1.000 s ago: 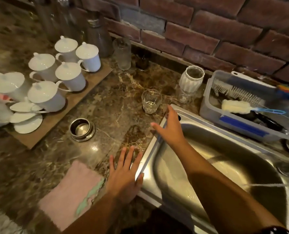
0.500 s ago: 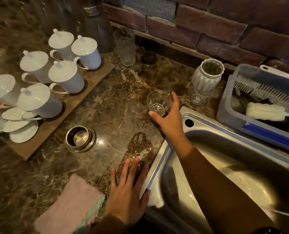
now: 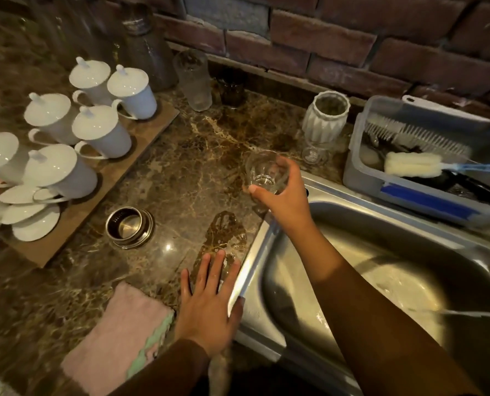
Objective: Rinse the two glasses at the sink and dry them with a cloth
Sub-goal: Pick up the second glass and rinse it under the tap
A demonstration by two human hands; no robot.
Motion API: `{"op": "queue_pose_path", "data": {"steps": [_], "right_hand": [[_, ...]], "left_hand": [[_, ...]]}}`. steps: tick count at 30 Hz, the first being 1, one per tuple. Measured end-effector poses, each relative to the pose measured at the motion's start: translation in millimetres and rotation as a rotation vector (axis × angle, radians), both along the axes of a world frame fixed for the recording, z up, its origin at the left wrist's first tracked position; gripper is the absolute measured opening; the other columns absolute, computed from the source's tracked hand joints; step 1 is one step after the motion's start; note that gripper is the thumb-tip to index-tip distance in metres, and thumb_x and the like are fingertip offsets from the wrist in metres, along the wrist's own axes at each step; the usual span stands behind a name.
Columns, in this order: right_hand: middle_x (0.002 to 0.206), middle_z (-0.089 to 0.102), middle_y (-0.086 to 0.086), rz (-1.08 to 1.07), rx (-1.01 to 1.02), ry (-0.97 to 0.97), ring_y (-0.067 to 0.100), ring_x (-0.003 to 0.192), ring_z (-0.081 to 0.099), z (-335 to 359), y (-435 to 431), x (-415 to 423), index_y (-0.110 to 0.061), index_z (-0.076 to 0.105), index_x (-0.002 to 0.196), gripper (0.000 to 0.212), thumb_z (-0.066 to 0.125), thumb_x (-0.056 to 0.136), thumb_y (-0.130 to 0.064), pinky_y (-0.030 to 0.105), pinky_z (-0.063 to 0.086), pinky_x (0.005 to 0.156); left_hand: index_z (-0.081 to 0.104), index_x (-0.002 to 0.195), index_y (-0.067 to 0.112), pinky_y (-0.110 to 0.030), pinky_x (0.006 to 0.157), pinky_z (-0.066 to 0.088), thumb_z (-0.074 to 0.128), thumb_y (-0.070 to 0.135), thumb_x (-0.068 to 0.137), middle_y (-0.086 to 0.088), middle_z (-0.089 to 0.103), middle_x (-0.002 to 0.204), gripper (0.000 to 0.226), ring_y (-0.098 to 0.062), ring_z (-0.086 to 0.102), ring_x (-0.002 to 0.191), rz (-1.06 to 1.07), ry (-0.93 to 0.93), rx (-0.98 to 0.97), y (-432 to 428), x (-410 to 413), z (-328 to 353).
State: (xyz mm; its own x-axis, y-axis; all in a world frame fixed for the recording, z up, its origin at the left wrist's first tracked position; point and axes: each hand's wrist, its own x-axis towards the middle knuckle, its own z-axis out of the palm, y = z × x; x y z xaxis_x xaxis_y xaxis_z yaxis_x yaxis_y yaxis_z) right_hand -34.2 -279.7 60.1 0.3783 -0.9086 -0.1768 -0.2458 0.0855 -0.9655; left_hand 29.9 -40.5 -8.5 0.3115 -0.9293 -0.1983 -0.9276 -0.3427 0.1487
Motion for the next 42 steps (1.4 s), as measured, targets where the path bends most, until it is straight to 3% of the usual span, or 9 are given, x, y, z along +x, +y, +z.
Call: {"op": "queue_pose_path", "data": {"steps": [4, 10, 13, 16, 19, 23, 32, 36, 42], "right_hand": [[0.131, 0.055, -0.006, -0.030, -0.046, 0.020, 0.015, 0.122, 0.055, 35, 33, -55, -0.025, 0.046, 0.139, 0.077, 0.088, 0.074, -0.019, 0.034, 0.049, 0.106], [0.126, 0.057, -0.014, -0.082, -0.047, 0.039, -0.004, 0.109, 0.056, 80, 93, -160, -0.030, 0.048, 0.136, 0.074, 0.088, 0.075, -0.017, 0.006, 0.048, 0.078], [0.120, 0.058, -0.014, -0.090, -0.032, 0.058, -0.002, 0.107, 0.058, 86, 111, -207, -0.032, 0.048, 0.131, 0.070, 0.087, 0.076, -0.015, 0.011, 0.047, 0.081], [0.128, 0.057, -0.008, -0.116, -0.026, 0.082, 0.009, 0.113, 0.057, 89, 121, -247, -0.034, 0.045, 0.134, 0.072, 0.086, 0.077, -0.020, 0.018, 0.045, 0.085], [0.120, 0.058, -0.014, -0.165, -0.020, 0.051, 0.002, 0.108, 0.057, 91, 125, -280, -0.031, 0.047, 0.134, 0.070, 0.086, 0.077, -0.018, 0.013, 0.044, 0.079], [0.116, 0.056, -0.024, -0.223, 0.004, 0.027, -0.006, 0.106, 0.055, 87, 119, -312, -0.029, 0.048, 0.136, 0.070, 0.085, 0.077, -0.017, 0.012, 0.044, 0.078], [0.117, 0.060, -0.017, -0.311, 0.075, 0.003, -0.001, 0.107, 0.059, 63, 97, -337, -0.028, 0.049, 0.132, 0.067, 0.083, 0.078, -0.009, 0.014, 0.050, 0.082], [0.121, 0.064, -0.007, -0.285, 0.099, 0.028, 0.008, 0.111, 0.062, 54, 88, -339, -0.029, 0.050, 0.133, 0.069, 0.084, 0.076, -0.010, 0.016, 0.051, 0.078], [0.119, 0.065, -0.012, -0.287, 0.115, 0.037, 0.005, 0.111, 0.063, 51, 85, -343, -0.033, 0.051, 0.131, 0.068, 0.085, 0.076, -0.015, 0.025, 0.053, 0.092]], "left_hand": [[0.003, 0.159, 0.041, -0.055, 0.121, -0.007, 0.023, 0.059, 0.097, 0.004, -0.004, 0.170, 0.068, -0.021, -0.010, 0.156, 0.032, 0.072, 0.008, 0, 0, 5], [0.027, 0.157, 0.037, -0.063, 0.120, 0.009, 0.025, 0.064, 0.089, 0.002, 0.020, 0.168, 0.073, -0.024, 0.012, 0.155, 0.074, 0.115, -0.019, 0, -4, 20], [0.028, 0.157, 0.035, -0.062, 0.120, 0.003, 0.036, 0.060, 0.091, 0.003, 0.014, 0.169, 0.071, -0.022, 0.004, 0.156, 0.159, 0.203, 0.009, -9, -10, 30], [0.043, 0.149, 0.021, -0.062, 0.120, 0.019, 0.057, 0.041, 0.094, -0.010, 0.027, 0.162, 0.059, -0.032, 0.020, 0.150, 0.293, 0.296, -0.030, -30, -35, 50], [0.042, 0.149, 0.010, -0.050, 0.119, 0.031, 0.066, 0.031, 0.093, -0.019, 0.032, 0.156, 0.064, -0.038, 0.033, 0.143, 0.332, 0.506, -0.153, -59, -82, 69], [0.028, 0.156, 0.014, -0.037, 0.121, 0.023, 0.064, 0.033, 0.096, -0.008, 0.022, 0.164, 0.072, -0.025, 0.025, 0.151, 0.263, 0.757, -0.234, -96, -154, 95], [0.036, 0.151, 0.039, -0.057, 0.112, 0.039, 0.053, 0.045, 0.100, 0.001, 0.041, 0.155, 0.054, -0.025, 0.042, 0.139, 0.361, 1.491, -0.086, -145, -254, 121], [0.058, 0.136, 0.028, -0.047, 0.095, 0.050, 0.055, 0.041, 0.100, -0.009, 0.059, 0.140, 0.039, -0.030, 0.056, 0.128, 0.508, 1.748, 0.038, -156, -267, 122], [0.068, 0.123, 0.019, -0.039, 0.078, 0.055, 0.050, 0.037, 0.103, -0.009, 0.074, 0.118, 0.033, -0.028, 0.068, 0.112, 0.551, 1.767, 0.068, -157, -272, 128]]}}
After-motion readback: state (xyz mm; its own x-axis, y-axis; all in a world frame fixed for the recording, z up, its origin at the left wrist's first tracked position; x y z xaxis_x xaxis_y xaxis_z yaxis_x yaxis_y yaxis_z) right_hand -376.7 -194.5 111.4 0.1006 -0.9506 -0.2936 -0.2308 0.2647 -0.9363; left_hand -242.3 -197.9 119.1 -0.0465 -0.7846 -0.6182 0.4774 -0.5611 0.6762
